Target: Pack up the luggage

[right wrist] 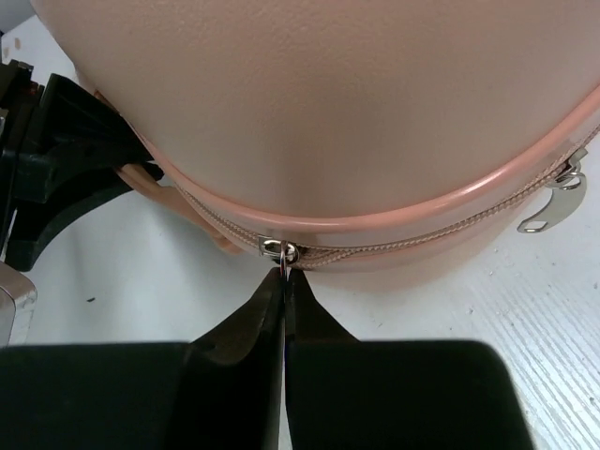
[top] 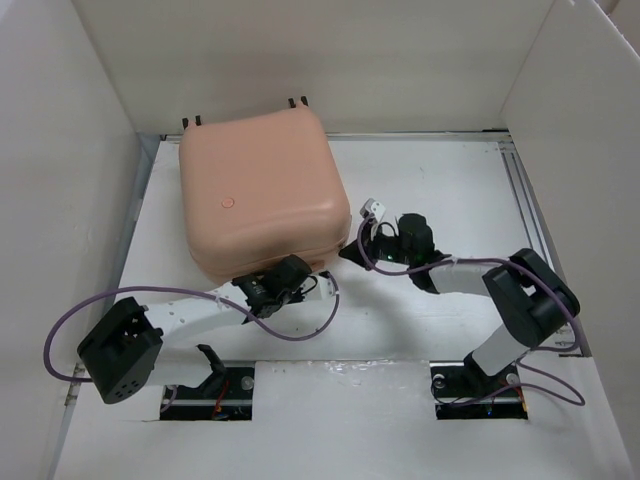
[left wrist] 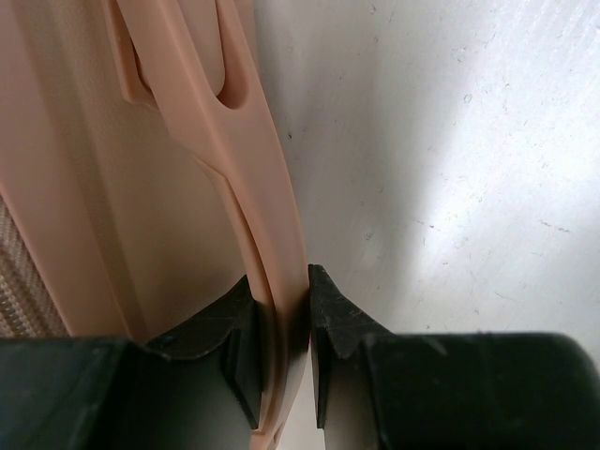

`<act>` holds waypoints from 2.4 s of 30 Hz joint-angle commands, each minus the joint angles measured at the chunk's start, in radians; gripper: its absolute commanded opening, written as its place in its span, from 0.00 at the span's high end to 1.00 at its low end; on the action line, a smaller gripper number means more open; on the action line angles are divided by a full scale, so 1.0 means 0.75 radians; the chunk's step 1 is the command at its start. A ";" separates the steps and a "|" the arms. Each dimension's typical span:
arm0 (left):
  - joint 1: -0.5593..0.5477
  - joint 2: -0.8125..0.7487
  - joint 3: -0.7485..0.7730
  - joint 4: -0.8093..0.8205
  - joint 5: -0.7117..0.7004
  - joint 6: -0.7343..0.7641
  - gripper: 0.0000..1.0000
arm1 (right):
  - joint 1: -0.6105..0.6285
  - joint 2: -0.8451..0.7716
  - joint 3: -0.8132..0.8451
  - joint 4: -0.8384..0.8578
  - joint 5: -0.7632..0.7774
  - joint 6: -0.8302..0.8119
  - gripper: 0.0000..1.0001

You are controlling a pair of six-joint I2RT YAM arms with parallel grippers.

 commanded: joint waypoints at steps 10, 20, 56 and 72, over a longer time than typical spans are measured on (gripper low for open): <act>-0.042 -0.024 -0.106 -0.160 0.199 -0.035 1.00 | -0.068 -0.187 0.044 -0.286 0.608 -0.025 1.00; -0.042 -0.093 -0.170 -0.160 0.187 0.004 1.00 | -0.187 0.013 0.437 -0.459 0.725 -0.093 1.00; 1.660 0.134 1.011 -0.356 0.938 -0.728 0.77 | -0.242 -0.443 -0.125 -0.281 0.780 0.142 1.00; 1.333 0.786 1.145 -0.223 0.616 -0.605 0.65 | -0.312 -0.089 0.141 -0.281 0.644 0.003 1.00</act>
